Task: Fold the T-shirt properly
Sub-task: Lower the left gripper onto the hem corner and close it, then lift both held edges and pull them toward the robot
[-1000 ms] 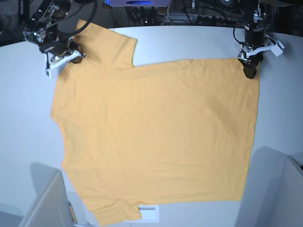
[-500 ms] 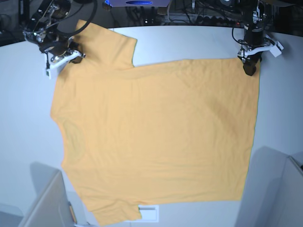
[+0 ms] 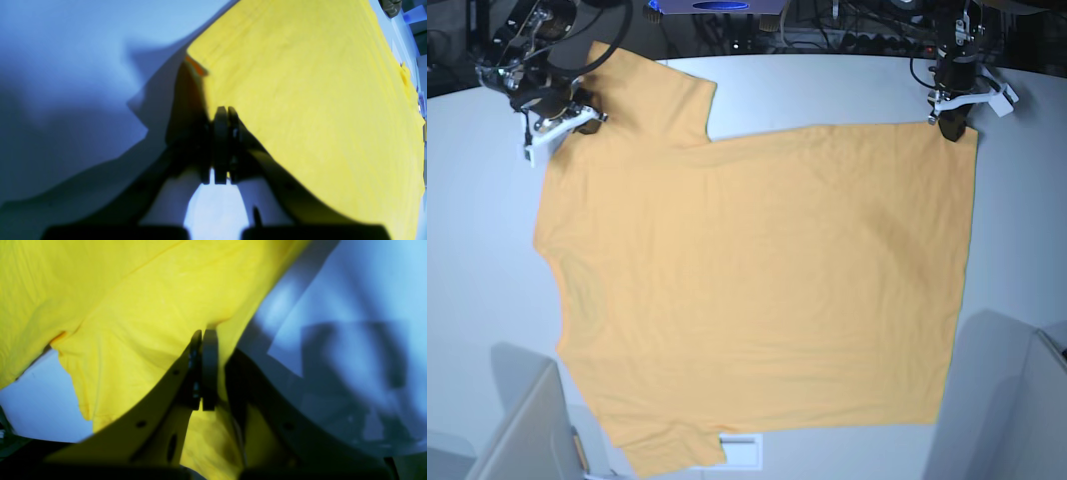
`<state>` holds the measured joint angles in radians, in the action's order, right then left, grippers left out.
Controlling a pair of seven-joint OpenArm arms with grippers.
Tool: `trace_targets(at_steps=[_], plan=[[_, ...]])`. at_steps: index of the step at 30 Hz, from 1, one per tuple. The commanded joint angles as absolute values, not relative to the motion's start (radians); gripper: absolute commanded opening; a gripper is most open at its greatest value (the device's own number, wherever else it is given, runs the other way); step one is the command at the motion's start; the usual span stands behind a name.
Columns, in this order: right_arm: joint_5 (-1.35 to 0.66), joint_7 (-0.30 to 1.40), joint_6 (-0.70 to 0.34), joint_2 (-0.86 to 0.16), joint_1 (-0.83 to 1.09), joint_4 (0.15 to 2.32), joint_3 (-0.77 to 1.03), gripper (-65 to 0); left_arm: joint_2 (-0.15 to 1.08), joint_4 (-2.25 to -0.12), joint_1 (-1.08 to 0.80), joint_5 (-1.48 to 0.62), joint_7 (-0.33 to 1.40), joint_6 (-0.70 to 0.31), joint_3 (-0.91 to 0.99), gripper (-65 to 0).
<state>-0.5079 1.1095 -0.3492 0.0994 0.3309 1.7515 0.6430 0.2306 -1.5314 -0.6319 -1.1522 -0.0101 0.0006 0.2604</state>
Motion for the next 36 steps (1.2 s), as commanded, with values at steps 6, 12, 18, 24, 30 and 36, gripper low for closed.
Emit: trace_targets(at_steps=[6,12,18,24,30,36], plan=[[-0.484,1.129,-0.348,0.097,0.36,1.759,0.713,-65.0,0.263,-1.561,-0.667,-1.147,-0.008,0.005,0.259,-65.0],[-0.484,1.138,-0.423,0.096,0.363,1.759,0.765,-65.0,0.268,-1.647,-0.702,-1.09,-0.01,0.005,0.263,-65.0],[-0.484,1.138,-0.464,0.096,0.375,1.759,0.757,-65.0,0.249,-1.738,-0.746,-0.9,-0.01,0.005,0.263,-65.0],[-0.484,1.138,-0.467,0.096,0.377,1.778,0.754,-65.0,0.248,-1.765,-0.783,-0.895,-0.01,0.005,0.263,-65.0],[-0.484,1.141,-0.469,0.102,0.378,1.913,0.753,-65.0,0.249,-1.793,-0.805,-0.895,-0.018,0.005,0.263,-65.0],[-0.484,1.216,-0.572,0.099,0.36,1.966,0.753,-65.0,0.249,-1.833,-0.808,-0.894,-0.012,0.005,0.263,-65.0]])
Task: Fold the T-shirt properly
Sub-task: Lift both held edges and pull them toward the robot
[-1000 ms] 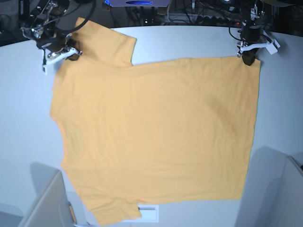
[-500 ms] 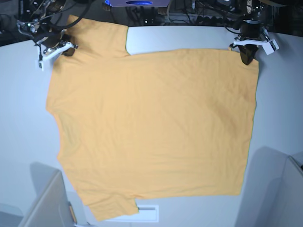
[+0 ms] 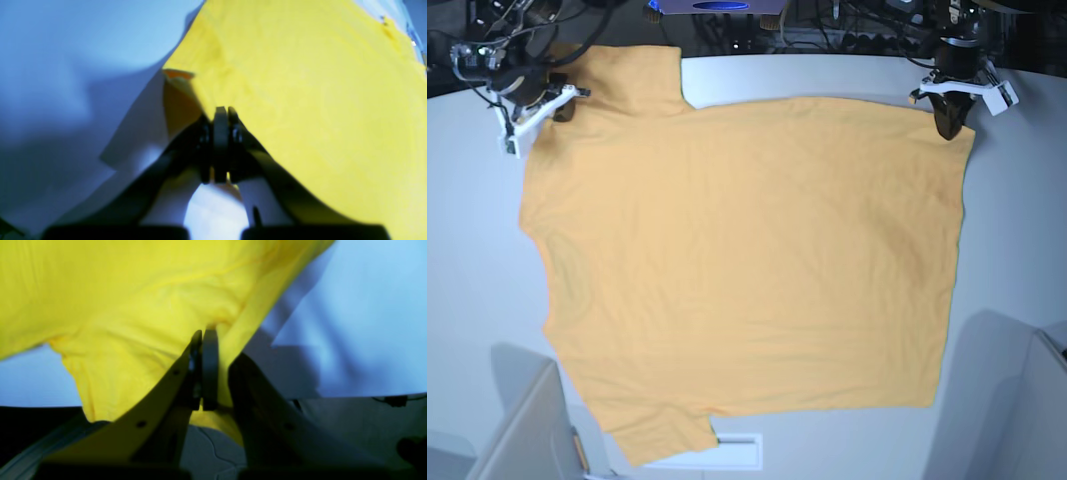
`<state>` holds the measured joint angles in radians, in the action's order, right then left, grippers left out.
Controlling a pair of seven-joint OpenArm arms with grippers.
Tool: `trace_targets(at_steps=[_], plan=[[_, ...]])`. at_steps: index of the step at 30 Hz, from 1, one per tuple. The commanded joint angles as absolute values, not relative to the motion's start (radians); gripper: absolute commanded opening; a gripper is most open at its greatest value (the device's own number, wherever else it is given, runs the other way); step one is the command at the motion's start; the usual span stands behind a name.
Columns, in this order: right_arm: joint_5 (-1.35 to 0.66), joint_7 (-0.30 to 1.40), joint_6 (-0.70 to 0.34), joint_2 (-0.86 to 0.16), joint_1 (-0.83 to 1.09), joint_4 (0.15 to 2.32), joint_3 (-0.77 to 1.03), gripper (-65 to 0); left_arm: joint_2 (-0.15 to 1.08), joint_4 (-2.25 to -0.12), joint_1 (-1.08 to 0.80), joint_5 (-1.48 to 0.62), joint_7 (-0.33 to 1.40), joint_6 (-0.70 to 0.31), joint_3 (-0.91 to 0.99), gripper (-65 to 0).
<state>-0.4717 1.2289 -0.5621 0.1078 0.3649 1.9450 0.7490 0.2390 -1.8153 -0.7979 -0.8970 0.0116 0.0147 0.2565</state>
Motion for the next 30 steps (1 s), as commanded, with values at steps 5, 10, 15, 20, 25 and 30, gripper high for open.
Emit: trace_targets(at_steps=[5,10,15,20,25,30], plan=[[-0.484,1.224,-0.579,0.102,0.341,1.968,0.753,-65.0,0.248,-1.854,-0.805,-0.894,-0.012,0.007,0.263,-65.0],[-0.484,1.227,-0.581,0.096,0.306,1.968,0.753,-65.0,0.251,-1.876,-0.796,-0.894,-0.01,0.01,0.265,-65.0],[-0.484,1.228,-0.581,0.096,0.271,1.968,0.753,-65.0,0.251,-1.876,-0.777,-0.892,-0.01,0.01,0.263,-65.0],[-0.484,1.228,-0.581,0.096,0.262,1.968,0.753,-65.0,0.245,-1.88,-0.776,-0.779,-0.01,0.01,0.255,-65.0],[-0.484,1.23,-0.581,0.096,0.268,1.968,0.72,-65.0,0.243,-1.88,-0.782,-0.759,-0.01,0.01,0.254,-65.0],[-0.484,1.23,-0.581,0.099,0.271,1.968,0.725,-65.0,0.243,-1.88,-0.783,-0.756,-0.01,0.01,0.255,-65.0]])
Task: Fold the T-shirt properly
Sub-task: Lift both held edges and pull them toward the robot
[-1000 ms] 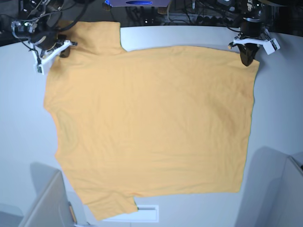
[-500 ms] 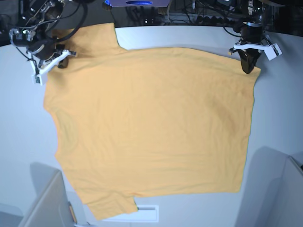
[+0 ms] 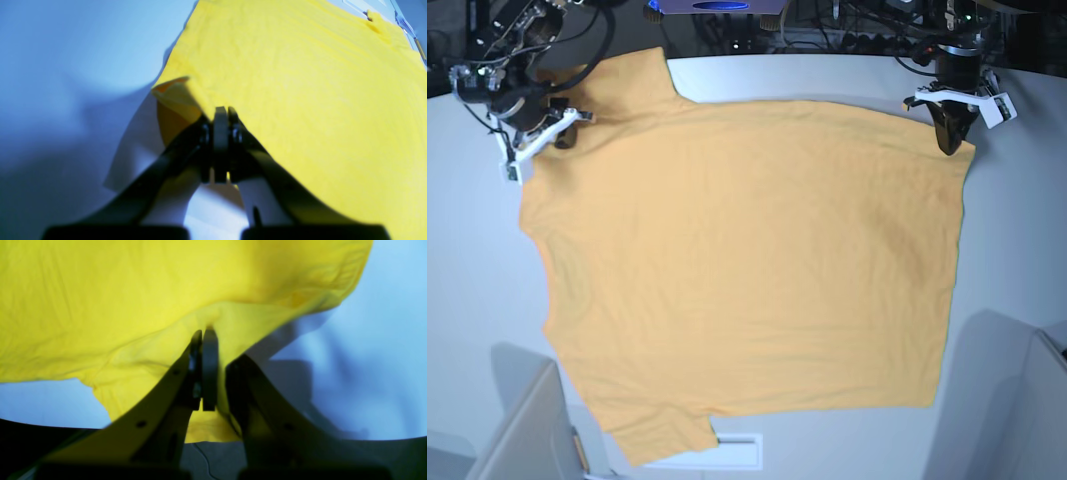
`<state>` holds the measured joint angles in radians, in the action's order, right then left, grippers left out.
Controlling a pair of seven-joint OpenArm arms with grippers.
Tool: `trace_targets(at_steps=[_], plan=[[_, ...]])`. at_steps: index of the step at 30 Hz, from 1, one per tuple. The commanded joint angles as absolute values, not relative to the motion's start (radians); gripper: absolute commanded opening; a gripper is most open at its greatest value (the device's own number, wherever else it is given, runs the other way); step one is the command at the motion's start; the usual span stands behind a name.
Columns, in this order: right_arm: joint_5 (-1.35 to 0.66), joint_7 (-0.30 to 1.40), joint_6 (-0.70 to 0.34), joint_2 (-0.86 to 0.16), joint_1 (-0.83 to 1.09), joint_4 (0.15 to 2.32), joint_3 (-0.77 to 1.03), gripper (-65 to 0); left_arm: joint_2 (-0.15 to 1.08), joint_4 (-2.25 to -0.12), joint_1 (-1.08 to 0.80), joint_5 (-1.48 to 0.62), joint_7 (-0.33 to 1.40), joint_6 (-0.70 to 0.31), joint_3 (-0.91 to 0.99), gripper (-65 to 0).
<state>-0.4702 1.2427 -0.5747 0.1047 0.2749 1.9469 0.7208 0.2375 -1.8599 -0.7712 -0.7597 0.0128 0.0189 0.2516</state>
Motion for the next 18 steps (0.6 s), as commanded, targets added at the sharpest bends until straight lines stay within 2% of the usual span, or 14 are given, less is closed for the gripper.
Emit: trace_targets(at_steps=[1,18], plan=[[-0.484,1.23,-0.581,0.099,0.275,1.968,0.725,-65.0,0.243,-1.88,-0.785,-0.756,-0.01,0.01,0.255,-65.0],[-0.484,1.228,-0.581,0.102,0.317,1.96,0.725,-65.0,0.243,-1.874,-0.786,-0.753,-0.01,0.01,0.255,-65.0]])
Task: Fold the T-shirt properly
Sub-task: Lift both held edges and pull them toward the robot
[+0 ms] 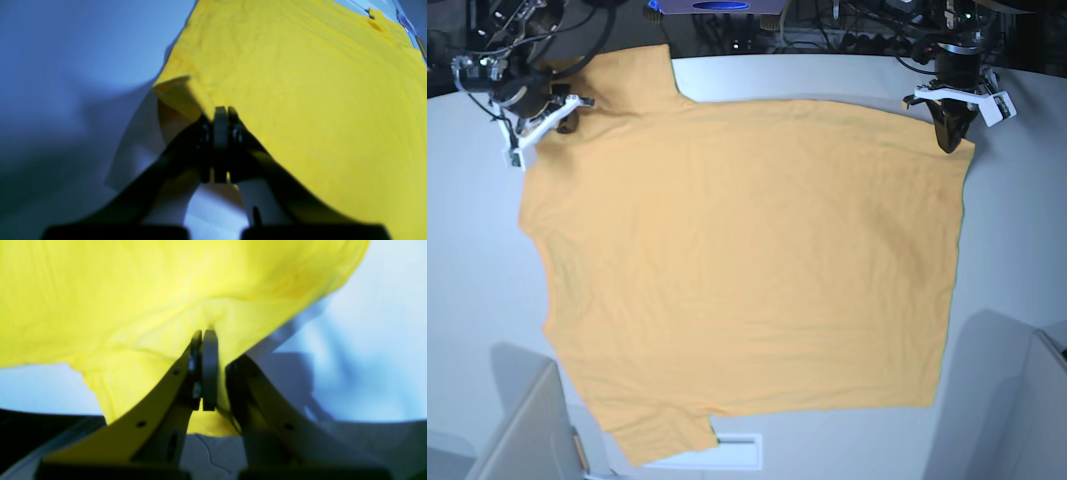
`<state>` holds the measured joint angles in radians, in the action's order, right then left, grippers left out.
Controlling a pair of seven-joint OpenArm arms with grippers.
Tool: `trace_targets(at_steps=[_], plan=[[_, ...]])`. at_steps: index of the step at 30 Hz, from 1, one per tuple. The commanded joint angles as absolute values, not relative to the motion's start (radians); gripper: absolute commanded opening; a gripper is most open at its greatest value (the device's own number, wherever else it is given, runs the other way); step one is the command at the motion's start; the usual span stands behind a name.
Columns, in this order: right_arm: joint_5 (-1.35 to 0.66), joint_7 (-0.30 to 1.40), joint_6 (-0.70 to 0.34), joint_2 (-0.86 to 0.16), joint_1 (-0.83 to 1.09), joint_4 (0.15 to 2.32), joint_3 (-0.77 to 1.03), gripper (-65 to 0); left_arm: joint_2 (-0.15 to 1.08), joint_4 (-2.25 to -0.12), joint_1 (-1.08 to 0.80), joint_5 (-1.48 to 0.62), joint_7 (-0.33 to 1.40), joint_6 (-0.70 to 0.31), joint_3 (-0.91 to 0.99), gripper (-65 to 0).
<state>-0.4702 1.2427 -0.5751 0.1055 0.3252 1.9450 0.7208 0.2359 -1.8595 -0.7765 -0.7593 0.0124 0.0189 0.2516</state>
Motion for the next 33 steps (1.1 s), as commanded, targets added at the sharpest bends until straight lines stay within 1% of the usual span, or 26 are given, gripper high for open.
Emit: trace_targets(at_steps=[1,20,33], plan=[[-0.484,1.228,-0.581,0.102,0.317,1.96,0.725,-65.0,0.243,-1.874,-0.786,-0.753,-0.01,0.01,0.255,-65.0],[-0.484,1.228,-0.581,0.104,0.337,1.959,0.728,-65.0,0.252,-1.873,-0.788,-0.751,-0.008,0.01,0.254,-65.0],[-0.484,1.23,-0.581,0.105,0.397,1.959,0.725,-65.0,0.252,-1.873,-0.854,-0.751,-0.008,0.007,0.265,-65.0]])
